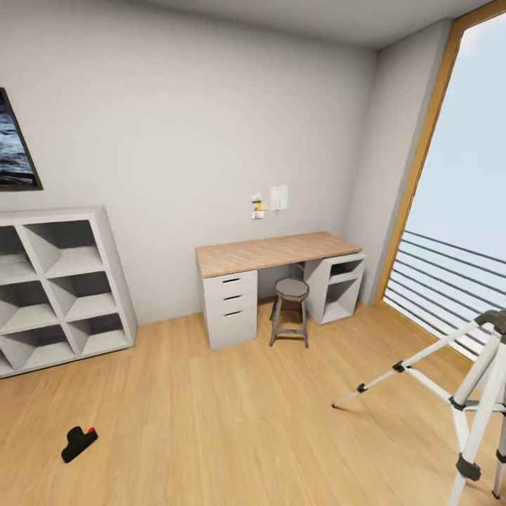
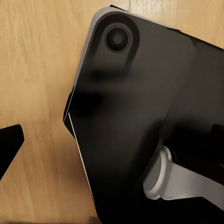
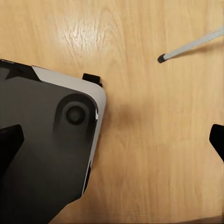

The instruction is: Attach the digital camera to the camera tripod in the bedroom.

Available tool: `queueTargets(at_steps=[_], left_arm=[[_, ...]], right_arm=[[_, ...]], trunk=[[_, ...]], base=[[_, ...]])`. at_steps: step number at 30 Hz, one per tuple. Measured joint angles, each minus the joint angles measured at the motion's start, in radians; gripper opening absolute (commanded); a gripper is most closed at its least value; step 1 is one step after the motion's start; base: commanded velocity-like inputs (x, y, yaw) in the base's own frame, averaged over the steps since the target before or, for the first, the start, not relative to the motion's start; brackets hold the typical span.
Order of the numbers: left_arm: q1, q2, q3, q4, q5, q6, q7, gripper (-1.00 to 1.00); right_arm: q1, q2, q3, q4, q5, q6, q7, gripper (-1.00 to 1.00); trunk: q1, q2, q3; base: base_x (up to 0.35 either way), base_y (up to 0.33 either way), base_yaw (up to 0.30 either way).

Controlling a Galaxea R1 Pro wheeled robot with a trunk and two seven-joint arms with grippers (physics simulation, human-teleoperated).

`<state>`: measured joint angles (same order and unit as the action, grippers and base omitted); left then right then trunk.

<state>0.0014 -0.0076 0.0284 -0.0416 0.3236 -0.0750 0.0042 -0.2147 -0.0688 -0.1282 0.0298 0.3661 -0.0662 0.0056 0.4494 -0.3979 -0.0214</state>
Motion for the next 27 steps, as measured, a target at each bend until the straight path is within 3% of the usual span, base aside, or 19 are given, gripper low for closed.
queueTargets(at_steps=[27], left_arm=[[0.000,0.003,0.000,0.000,0.000,0.002,-0.004,1.00]], right_arm=[[0.000,-0.003,0.002,0.000,0.000,-0.009,0.000,1.00]], trunk=[[0.000,0.000,0.000]], base=[[-0.001,0.003,0.283]])
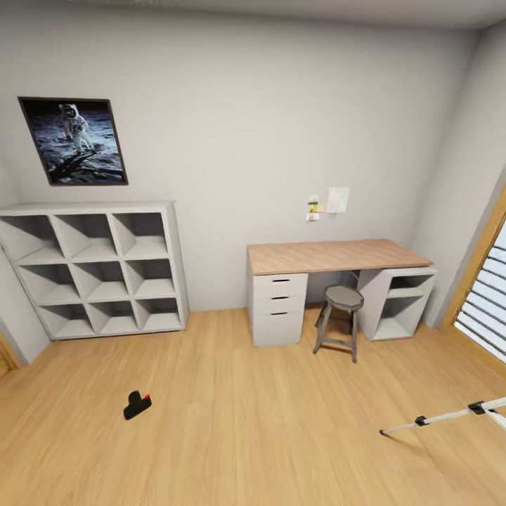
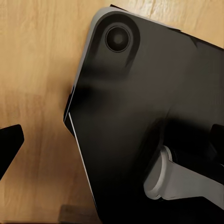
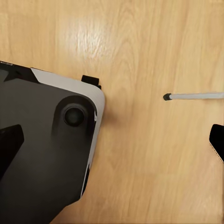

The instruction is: Attach the digital camera to the camera tripod in the bedroom.

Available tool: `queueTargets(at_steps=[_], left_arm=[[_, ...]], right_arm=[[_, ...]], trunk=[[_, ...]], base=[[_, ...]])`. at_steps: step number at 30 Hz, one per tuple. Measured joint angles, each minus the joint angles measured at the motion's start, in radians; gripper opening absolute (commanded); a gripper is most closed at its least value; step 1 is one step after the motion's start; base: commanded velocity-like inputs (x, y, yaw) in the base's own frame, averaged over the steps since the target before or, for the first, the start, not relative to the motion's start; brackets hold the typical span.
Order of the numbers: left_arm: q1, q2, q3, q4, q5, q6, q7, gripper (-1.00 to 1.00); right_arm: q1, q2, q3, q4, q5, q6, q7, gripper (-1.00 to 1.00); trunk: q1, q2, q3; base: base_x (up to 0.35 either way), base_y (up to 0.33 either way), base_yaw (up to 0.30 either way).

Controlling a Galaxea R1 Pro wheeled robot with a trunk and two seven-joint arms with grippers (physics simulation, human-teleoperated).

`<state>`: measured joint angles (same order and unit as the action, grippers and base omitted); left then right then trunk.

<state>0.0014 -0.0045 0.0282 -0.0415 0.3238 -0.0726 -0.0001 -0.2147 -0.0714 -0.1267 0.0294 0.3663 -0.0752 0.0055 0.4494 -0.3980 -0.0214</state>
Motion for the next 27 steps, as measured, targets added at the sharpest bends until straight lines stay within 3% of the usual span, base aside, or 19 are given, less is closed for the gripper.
queueTargets(at_steps=[27], left_arm=[[0.000,0.000,0.001,0.001,0.003,-0.001,0.003,1.00]], right_arm=[[0.000,-0.002,-0.001,0.000,0.001,-0.003,0.000,1.00]], trunk=[[0.000,0.000,0.000]], base=[[0.000,0.000,0.284]])
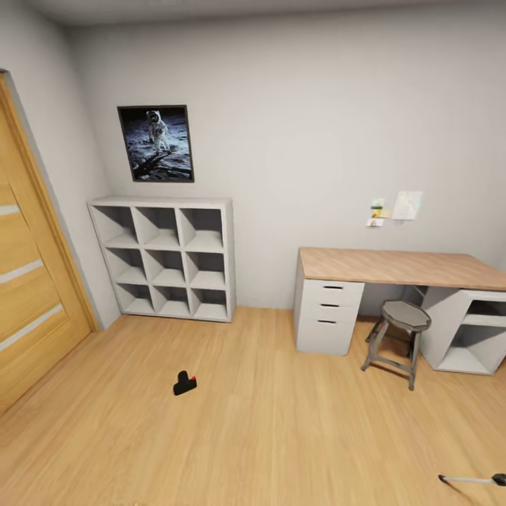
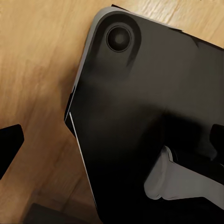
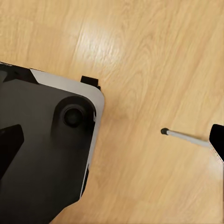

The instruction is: Attach the digital camera to the camera tripod in the bedroom.

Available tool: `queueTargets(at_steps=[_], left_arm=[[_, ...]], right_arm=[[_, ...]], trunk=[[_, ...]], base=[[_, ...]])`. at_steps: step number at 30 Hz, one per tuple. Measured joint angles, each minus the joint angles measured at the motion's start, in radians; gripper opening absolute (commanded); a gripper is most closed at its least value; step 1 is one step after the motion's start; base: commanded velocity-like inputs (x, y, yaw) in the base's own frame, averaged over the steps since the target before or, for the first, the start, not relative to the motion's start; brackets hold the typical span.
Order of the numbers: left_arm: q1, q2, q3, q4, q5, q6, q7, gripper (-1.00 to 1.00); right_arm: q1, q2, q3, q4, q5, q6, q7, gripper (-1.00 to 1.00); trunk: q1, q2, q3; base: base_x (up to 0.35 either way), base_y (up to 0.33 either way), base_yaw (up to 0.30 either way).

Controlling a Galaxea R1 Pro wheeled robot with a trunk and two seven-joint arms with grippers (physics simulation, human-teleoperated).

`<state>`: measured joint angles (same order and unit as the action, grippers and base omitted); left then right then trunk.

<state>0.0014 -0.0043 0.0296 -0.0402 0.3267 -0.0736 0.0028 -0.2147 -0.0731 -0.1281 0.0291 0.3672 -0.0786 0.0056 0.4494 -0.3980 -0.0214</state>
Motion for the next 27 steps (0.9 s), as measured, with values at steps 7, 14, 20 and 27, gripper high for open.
queueTargets(at_steps=[7,14,20,27], left_arm=[[0.000,0.000,0.000,0.000,0.000,0.000,0.000,1.00],[0.000,0.000,0.000,0.000,0.000,0.000,0.000,1.00],[0.000,0.000,0.000,0.000,0.000,0.000,0.000,1.00],[0.000,-0.001,0.001,0.000,0.000,0.000,0.001,1.00]], right_arm=[[0.000,0.000,0.000,0.000,-0.001,0.000,0.000,1.00],[0.000,0.000,0.000,0.000,-0.004,0.000,0.000,1.00],[0.000,0.000,0.000,0.000,-0.006,0.000,0.000,1.00],[0.000,0.000,0.000,0.000,-0.007,0.000,0.000,1.00]], trunk=[[0.000,0.000,0.000],[0.000,0.000,0.000],[0.000,0.000,0.000],[0.000,0.000,0.000]], base=[[0.000,0.000,0.284],[0.000,0.000,0.284],[0.000,0.000,0.284],[0.000,0.000,0.284]])
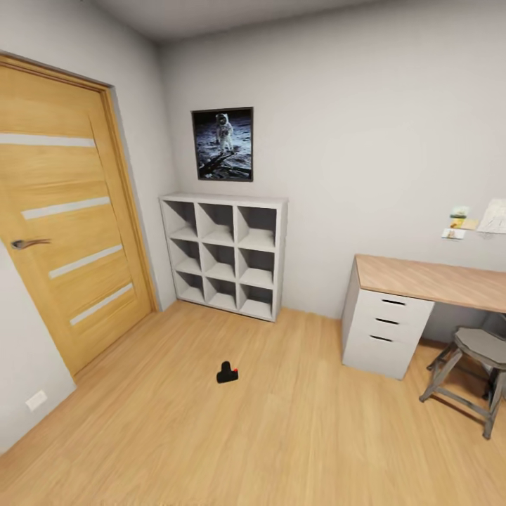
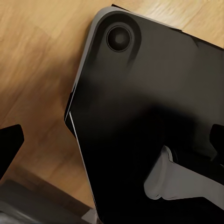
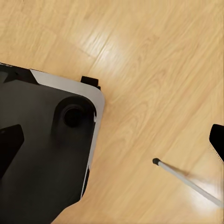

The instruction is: Attach the digital camera to the camera tripod in the bedroom.

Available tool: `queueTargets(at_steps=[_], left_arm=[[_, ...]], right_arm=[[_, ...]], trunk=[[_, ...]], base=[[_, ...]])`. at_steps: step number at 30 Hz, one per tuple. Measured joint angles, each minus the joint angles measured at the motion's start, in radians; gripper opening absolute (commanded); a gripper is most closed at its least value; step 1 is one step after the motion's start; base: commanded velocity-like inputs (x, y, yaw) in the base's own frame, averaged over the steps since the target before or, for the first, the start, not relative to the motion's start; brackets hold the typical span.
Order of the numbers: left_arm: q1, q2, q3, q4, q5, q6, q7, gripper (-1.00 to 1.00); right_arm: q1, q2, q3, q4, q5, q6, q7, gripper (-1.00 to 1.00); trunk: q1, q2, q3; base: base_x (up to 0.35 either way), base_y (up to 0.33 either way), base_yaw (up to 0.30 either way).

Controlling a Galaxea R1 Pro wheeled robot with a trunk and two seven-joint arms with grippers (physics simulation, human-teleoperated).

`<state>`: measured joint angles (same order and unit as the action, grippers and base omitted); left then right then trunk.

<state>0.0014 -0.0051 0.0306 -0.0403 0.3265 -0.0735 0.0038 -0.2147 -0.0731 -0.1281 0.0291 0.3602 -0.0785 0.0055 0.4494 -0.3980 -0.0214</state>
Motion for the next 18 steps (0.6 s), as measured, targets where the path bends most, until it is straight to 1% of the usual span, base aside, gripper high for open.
queueTargets(at_steps=[3,11,14,18], left_arm=[[0.000,0.000,0.000,0.000,0.000,0.000,0.000,1.00],[0.000,0.001,0.000,-0.001,-0.001,0.000,-0.001,1.00],[0.000,0.001,-0.001,0.000,-0.002,0.000,-0.002,1.00],[0.000,0.001,-0.001,-0.001,-0.002,0.000,-0.002,1.00]], right_arm=[[0.000,0.000,0.000,0.000,0.000,0.000,0.000,1.00],[0.000,0.000,0.001,0.000,0.007,0.002,0.000,1.00],[0.000,-0.002,0.002,0.000,0.008,0.002,0.000,1.00],[0.000,-0.003,0.003,0.000,0.008,0.001,0.000,1.00]], trunk=[[0.000,0.000,0.000],[0.000,0.000,0.000],[0.000,0.000,0.000],[0.000,0.000,0.000]], base=[[0.000,0.000,0.197],[0.011,0.002,0.033],[0.113,0.070,0.007],[0.193,0.149,0.003]])
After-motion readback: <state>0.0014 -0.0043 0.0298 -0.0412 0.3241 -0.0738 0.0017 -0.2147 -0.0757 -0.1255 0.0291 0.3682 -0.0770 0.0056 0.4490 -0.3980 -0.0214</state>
